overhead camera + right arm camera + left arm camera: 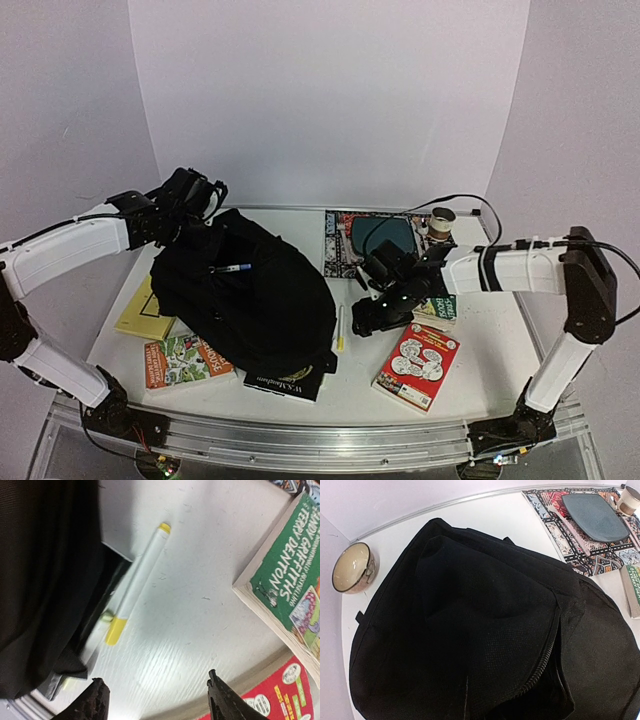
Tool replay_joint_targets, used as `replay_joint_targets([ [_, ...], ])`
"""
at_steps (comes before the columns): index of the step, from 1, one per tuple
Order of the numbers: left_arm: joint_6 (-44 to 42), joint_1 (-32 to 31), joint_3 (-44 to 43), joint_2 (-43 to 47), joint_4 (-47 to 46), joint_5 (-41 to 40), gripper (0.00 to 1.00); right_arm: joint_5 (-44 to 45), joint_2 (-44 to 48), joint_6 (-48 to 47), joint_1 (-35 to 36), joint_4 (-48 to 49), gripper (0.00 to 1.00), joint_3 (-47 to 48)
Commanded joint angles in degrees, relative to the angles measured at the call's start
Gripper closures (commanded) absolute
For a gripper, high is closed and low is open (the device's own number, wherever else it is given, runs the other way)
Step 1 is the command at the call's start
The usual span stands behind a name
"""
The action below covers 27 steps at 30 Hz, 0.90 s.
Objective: Pack the student bag
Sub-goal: Pick up the pen from the center of the board.
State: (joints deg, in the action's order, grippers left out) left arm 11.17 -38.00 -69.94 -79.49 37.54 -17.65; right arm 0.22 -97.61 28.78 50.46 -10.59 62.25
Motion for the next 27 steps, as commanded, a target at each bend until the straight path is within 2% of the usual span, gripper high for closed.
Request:
replay_joint_targets([
  [1,3.4,-0.1,2.3,4.6,-3.0,0.6,1.0,3.1,-5.1,3.9,0.4,1.3,0.38,3.1],
  [7,4.1,-0.1,6.0,6.6,-3.3,0.5,1.0,2.7,-11.0,6.7,0.6,3.5,0.48,6.7],
  [18,6.7,-0.1,10.7,7.6,-3.8,1.4,1.0,3.2,-18.9,9.6,0.7,3.7,0.54,11.9],
  [27,8.3,-0.1,10.5,6.4,-4.4,9.4,1.0,9.4,-21.1,6.8,0.7,-5.7,0.7,12.9],
])
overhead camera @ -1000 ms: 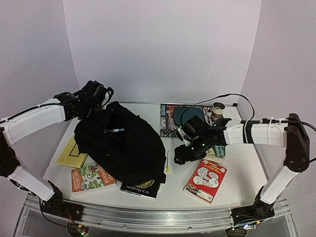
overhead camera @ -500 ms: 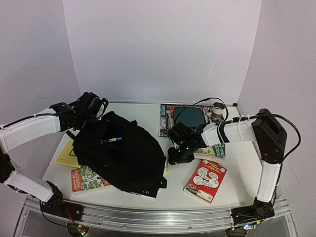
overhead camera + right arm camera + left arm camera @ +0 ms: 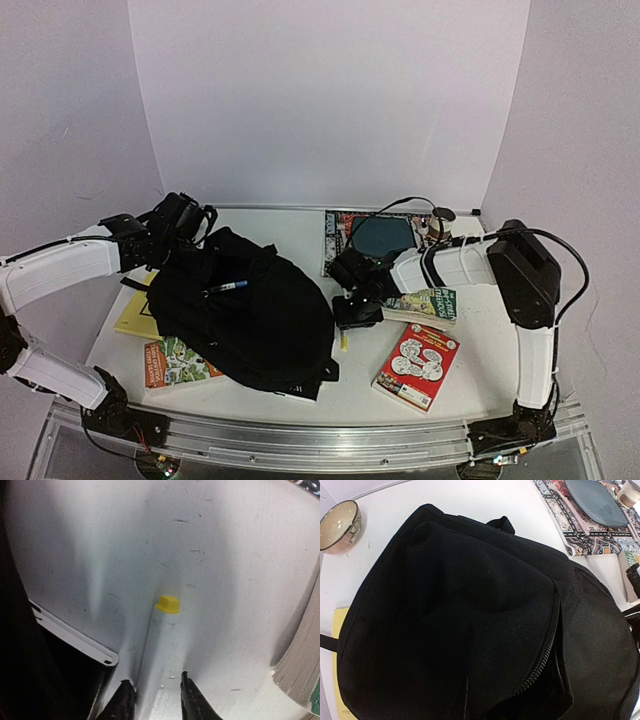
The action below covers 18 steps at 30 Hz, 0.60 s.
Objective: Pack the student bag
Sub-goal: Pick up the pen from the center of the board.
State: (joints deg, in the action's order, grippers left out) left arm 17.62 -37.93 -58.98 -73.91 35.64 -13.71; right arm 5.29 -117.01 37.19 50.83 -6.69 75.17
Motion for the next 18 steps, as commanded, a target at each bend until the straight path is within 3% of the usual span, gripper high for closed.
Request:
replay_joint_targets([
  [1,2.3,-0.1,-0.5,0.7,-2.6,6.7,1.0,5.4,-1.3,-2.2,0.4,-10.8,0.71,-0.5],
  [10,6.8,-0.1,-0.2,-1.3,-6.0,17.7,1.0,9.4,1.4,-6.2,-0.6,-14.8,0.86,-4.1],
  [18,9.0,-0.2,0.4,-0.9,-6.5,15.3,1.0,4.6,2.6,-7.5,-0.8,-14.6,1.0,-3.3],
])
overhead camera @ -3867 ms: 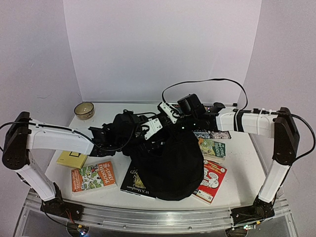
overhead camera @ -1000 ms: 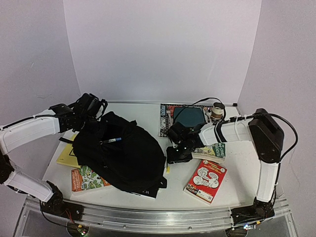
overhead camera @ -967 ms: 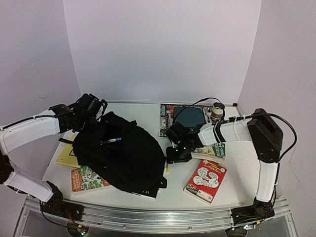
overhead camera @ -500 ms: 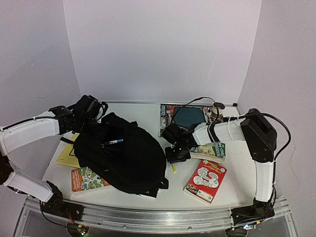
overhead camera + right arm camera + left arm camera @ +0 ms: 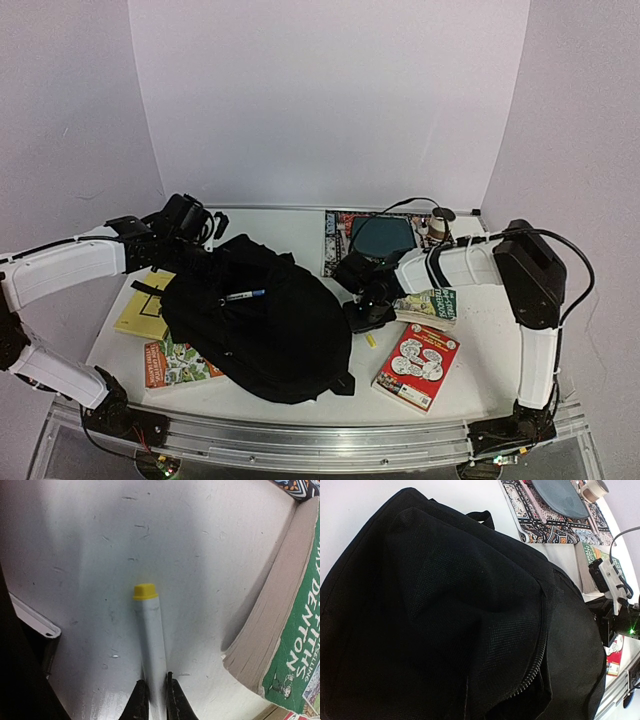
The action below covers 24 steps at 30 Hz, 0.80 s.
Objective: Pack the student bag
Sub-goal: Pick up the pen from the center of the board.
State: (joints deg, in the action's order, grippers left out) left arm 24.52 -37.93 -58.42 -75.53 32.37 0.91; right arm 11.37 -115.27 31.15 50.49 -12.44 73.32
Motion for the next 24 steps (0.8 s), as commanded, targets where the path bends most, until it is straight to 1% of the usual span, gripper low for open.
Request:
replay_joint_targets([
  [1,2.1,-0.1,-0.4,0.5,-3.3,0.8,1.0,-1.7,1.2,-1.3,-0.4,-8.9,1.0,-0.9],
  [5,2.0,-0.1,-1.3,-0.5,-3.3,1.9,1.0,-2.9,3.5,-0.5,-0.5,-9.2,1.0,0.7],
  [13,2.5,-0.2,-3.6,-2.6,-3.6,3.6,1.0,-2.2,13.6,2.2,-0.5,-9.7,1.0,1.6],
  [15,3.0,-0.3,-4.3,-3.6,-3.7,4.6,1.0,-3.5,15.2,3.3,-0.5,-9.8,1.0,2.5],
  [19,4.0,-1.1,-6.1,-6.1,-4.8,5.9,1.0,-10.2,16.6,4.7,-0.5,-9.7,1.0,5.0],
  [22,4.7,-2.3,-7.7,-7.8,-5.8,6.0,1.0,-18.6,15.7,5.6,-0.3,-9.4,1.0,7.5],
  [24,5.5,-3.0,-8.7,-8.9,-6.6,5.9,1.0,-21.9,15.2,7.0,0.2,-7.9,1.0,8.2],
])
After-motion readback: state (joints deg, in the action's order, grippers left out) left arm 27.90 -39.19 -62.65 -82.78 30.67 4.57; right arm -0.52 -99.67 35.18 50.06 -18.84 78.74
